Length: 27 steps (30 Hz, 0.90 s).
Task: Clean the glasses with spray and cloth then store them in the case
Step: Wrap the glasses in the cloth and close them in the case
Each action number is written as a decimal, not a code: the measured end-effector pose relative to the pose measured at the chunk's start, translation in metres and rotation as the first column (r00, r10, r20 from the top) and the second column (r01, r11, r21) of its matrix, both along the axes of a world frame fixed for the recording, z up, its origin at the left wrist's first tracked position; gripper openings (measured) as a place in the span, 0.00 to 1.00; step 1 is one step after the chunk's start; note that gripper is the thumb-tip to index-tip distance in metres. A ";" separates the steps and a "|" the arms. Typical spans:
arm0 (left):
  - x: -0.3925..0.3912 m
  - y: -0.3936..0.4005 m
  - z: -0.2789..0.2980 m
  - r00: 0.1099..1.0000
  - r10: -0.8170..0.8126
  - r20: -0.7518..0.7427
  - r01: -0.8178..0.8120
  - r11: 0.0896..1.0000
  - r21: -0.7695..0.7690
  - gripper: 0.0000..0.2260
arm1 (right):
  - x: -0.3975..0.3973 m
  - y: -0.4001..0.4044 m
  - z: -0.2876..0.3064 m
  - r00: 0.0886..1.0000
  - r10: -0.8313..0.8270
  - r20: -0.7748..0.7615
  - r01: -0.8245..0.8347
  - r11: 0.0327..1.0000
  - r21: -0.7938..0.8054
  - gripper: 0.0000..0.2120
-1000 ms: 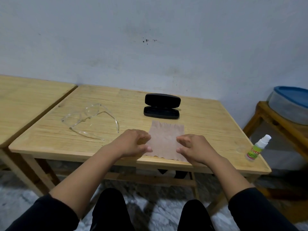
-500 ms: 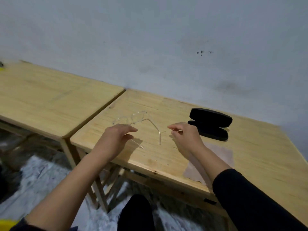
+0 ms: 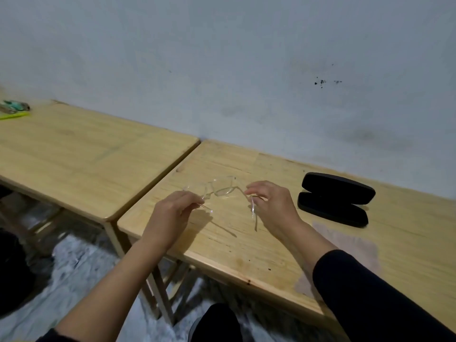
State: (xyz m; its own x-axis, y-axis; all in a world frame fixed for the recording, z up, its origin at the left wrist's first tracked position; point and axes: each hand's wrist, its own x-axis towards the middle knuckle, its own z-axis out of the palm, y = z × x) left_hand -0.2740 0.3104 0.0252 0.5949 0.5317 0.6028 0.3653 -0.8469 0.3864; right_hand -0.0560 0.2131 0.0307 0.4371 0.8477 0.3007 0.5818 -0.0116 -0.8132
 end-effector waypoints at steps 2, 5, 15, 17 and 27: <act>0.006 0.002 0.005 0.995 0.020 0.101 -0.018 1.000 -0.020 0.09 | 0.002 -0.003 0.009 0.998 -0.026 -0.065 0.028 0.999 0.036 0.11; 0.021 0.000 0.014 0.978 0.046 0.205 -0.033 0.997 -0.064 0.09 | 0.014 -0.015 0.021 0.996 -0.075 -0.046 0.079 0.993 0.092 0.11; 0.107 -0.065 0.032 0.930 -0.044 0.366 0.212 0.875 -0.434 0.08 | 0.062 -0.121 0.044 0.929 -0.333 -0.160 0.362 0.909 0.206 0.09; 0.124 -0.081 0.029 0.928 -0.097 0.361 0.268 0.847 -0.459 0.08 | 0.070 -0.148 0.043 0.907 -0.394 -0.148 0.417 0.888 0.195 0.09; 0.165 -0.127 0.016 0.921 -0.266 0.285 0.381 0.770 -0.512 0.07 | 0.076 -0.226 0.023 0.818 -0.544 -0.190 0.572 0.804 0.163 0.10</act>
State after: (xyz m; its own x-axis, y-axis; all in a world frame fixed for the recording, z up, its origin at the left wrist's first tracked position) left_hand -0.1094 0.1837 0.0416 0.7006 0.6005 0.3854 -0.0183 -0.5248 0.8510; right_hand 0.0198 -0.0131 0.0537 0.8617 0.3707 0.3466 0.4173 -0.1289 -0.8996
